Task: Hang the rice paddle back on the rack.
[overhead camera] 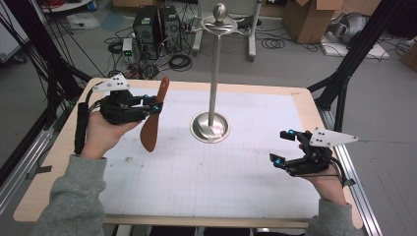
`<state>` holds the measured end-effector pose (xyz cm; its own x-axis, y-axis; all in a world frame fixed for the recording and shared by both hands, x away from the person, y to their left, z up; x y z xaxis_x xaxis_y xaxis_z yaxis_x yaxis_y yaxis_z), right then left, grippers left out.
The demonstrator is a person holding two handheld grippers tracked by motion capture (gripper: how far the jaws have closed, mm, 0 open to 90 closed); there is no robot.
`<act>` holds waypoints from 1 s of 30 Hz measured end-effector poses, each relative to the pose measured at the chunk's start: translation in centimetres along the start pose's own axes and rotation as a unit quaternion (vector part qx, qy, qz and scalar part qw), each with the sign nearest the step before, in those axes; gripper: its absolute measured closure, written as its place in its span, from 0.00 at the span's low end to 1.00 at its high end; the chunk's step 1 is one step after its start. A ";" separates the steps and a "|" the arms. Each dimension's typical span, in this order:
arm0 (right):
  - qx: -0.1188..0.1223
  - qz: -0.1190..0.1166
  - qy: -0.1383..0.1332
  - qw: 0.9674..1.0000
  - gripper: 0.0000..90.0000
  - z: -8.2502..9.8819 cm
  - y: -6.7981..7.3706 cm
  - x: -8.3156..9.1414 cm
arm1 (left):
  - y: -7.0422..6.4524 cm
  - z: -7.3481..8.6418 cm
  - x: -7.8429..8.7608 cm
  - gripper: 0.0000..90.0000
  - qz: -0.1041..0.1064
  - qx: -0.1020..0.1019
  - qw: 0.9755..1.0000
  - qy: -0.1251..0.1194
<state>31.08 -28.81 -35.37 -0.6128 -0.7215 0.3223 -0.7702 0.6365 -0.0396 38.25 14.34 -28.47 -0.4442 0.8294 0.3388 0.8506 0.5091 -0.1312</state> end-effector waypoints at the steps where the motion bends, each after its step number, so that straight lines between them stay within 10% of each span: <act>1: -0.001 0.000 0.000 1.000 0.15 0.0 0.0 0.0 | 0.1 -0.3 -0.1 0.73 -0.001 -0.002 1.000 0.003; 30: -0.003 0.003 -0.002 1.000 0.15 0.2 -0.3 0.2 | 0.9 -5.5 -1.5 0.73 0.008 -0.023 1.000 -0.011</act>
<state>31.20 -29.18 -35.49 -0.6183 -0.7182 0.3191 -0.7652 0.6427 -0.0361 41.23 12.31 -23.98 -0.4352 0.8426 0.3172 0.8698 0.4844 -0.0935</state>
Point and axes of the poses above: each handheld gripper's, and its own axes: x roughly backward along the jaws, z roughly out of its underside, y roughly to its left, the point moved 5 cm from there along -x, roughly forward along the jaws, and after that the axes turned 8 degrees about z, right-handed, at the moved point
